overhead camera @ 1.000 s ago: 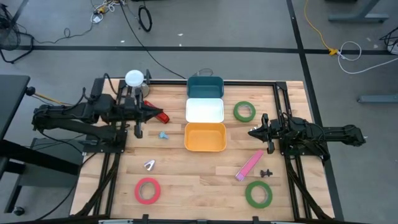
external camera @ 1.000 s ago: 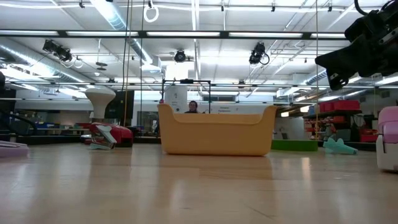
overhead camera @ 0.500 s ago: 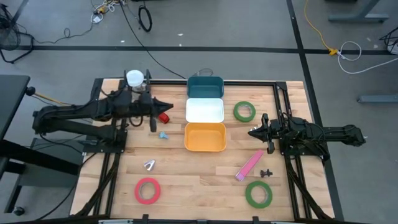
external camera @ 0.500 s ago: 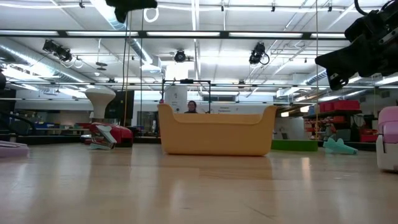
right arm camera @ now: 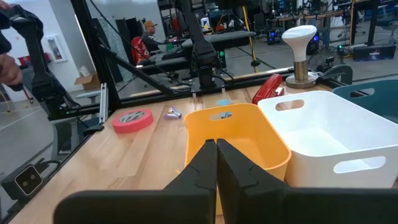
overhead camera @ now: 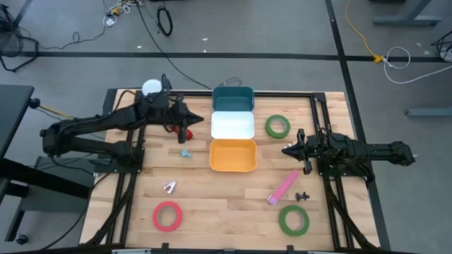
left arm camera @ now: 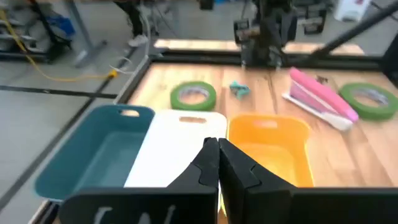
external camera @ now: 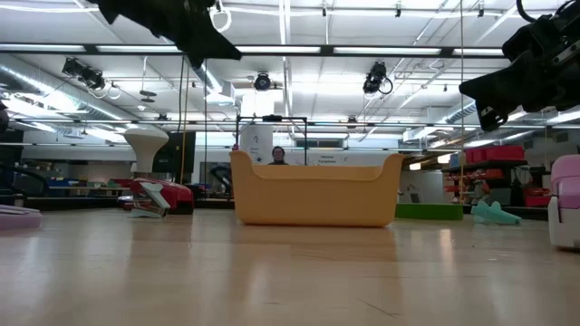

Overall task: Pick and place Stapler, Stapler remover, tape
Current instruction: Put the red stapler into the yellow bin

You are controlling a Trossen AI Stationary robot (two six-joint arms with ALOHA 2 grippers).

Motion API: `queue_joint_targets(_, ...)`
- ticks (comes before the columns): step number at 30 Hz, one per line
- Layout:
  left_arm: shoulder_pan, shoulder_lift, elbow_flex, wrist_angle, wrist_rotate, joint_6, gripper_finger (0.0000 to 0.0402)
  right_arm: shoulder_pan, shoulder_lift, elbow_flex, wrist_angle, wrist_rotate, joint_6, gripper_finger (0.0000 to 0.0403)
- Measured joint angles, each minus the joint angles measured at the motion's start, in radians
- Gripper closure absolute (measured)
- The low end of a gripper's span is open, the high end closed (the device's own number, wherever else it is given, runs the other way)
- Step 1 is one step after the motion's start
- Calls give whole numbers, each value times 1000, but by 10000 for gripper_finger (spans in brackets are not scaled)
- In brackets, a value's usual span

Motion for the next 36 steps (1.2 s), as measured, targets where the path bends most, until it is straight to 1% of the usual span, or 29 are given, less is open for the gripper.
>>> queue_joint_targets(6, 58, 48, 3, -42, 46, 73, 399, 0, 0, 0, 0, 0, 0, 396)
queue_joint_targets(8, 74, 63, 35, -127, 56, 96, 399, 0, 0, 0, 0, 0, 0, 396)
queue_joint_targets(14, 99, 130, 204, -418, 55, 216, 399, 0, 0, 0, 0, 0, 0, 396)
queue_joint_targets(17, 103, 163, 272, -513, 51, 279, 399, 0, 0, 0, 0, 0, 0, 396)
queue_joint_targets(21, 103, 200, 319, -589, 36, 341, 399, 0, 0, 0, 0, 2, 0, 396)
queue_joint_targets(25, 103, 221, 330, -633, 21, 347, 399, 0, 0, 0, 0, 2, 0, 396)
queue_joint_targets(28, 103, 235, 331, -679, -29, 339, 399, 0, 0, 0, 0, 1, 0, 396)
queue_joint_targets(31, 103, 253, 331, -747, -132, 338, 395, 0, 0, 0, 0, -1, 0, 396)
queue_joint_targets(33, 103, 273, 331, -801, -192, 339, 383, 0, 0, 0, 0, 0, 0, 396)
queue_joint_targets(36, 103, 303, 331, -864, -240, 340, 351, 0, 0, 0, 0, 0, 0, 396)
